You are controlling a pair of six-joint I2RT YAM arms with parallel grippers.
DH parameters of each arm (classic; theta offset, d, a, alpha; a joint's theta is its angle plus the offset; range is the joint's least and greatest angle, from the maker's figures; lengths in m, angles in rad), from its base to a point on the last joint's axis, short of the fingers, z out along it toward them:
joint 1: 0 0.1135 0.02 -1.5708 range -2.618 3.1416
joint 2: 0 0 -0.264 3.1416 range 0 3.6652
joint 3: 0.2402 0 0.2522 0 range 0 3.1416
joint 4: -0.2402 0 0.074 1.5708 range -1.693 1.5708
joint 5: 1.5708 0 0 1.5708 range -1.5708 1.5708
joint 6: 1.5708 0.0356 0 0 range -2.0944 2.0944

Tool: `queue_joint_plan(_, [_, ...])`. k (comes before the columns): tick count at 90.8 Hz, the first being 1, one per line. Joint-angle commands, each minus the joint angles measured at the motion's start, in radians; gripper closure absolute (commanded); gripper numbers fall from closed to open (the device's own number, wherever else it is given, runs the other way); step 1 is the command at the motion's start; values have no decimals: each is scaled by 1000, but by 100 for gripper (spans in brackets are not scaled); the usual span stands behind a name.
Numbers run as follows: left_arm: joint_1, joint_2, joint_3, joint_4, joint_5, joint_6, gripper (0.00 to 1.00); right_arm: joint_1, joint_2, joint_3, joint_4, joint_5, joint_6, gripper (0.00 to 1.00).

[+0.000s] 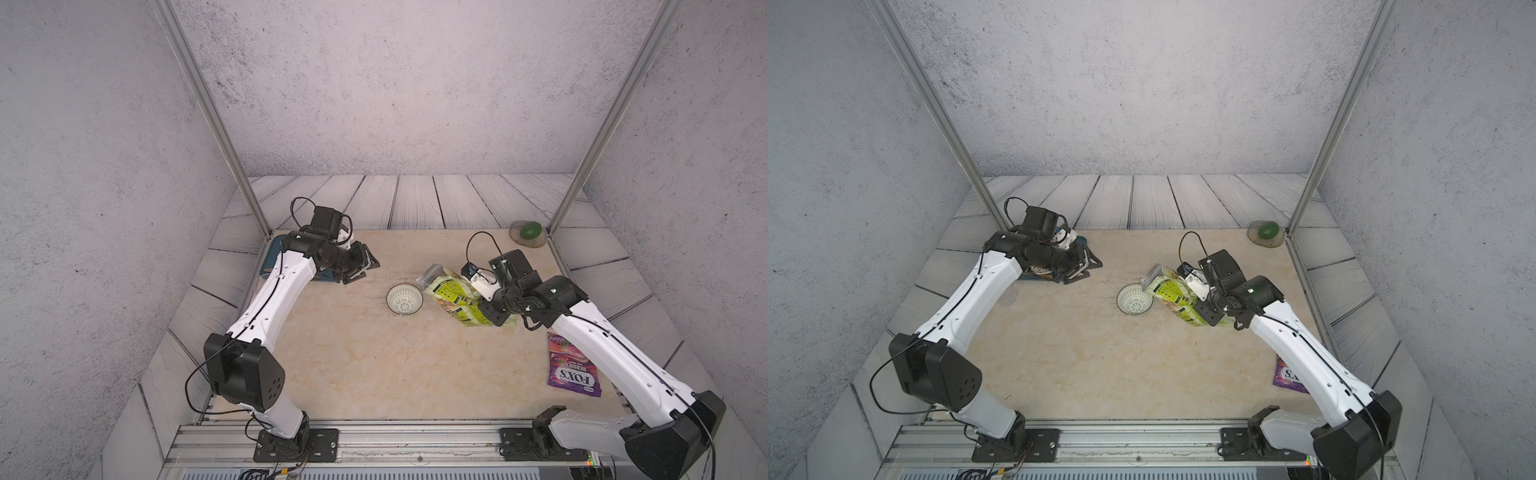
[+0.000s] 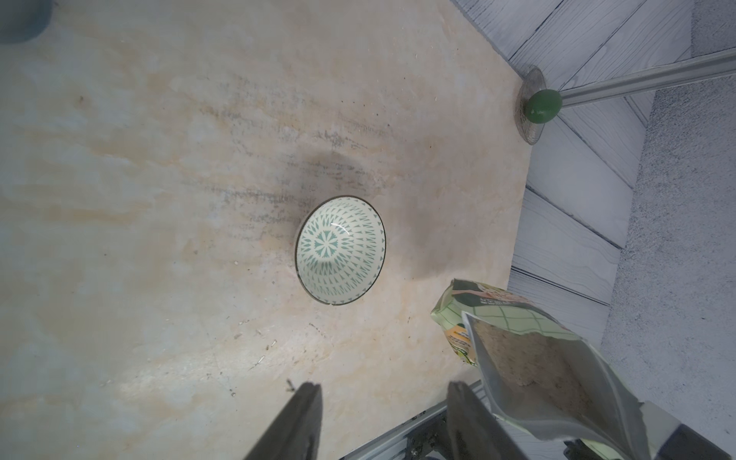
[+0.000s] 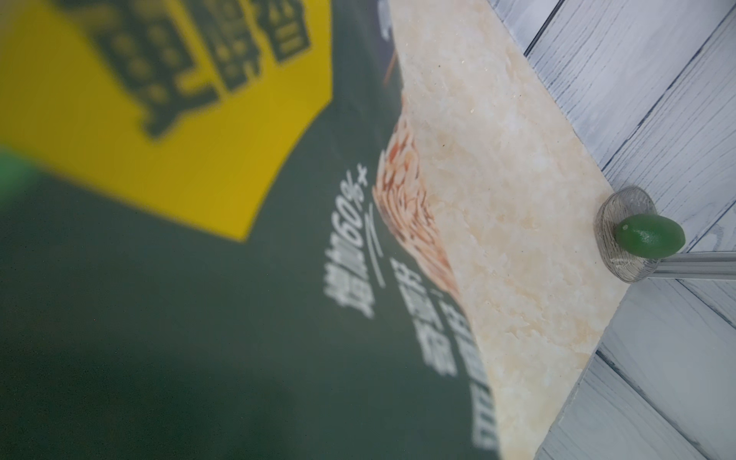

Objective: Pour the oats into the breakfast bowl
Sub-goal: Pour the oats into the bowl.

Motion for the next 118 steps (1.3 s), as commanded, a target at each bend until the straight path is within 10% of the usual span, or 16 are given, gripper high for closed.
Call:
queue_joint_plan(1, [4, 14, -30, 36, 121, 44, 53, 3, 10, 101, 24, 53, -34, 100])
queue_joint_plan(118, [-301, 157, 45, 113, -53, -498, 51, 5, -140, -154, 424, -7, -51, 100])
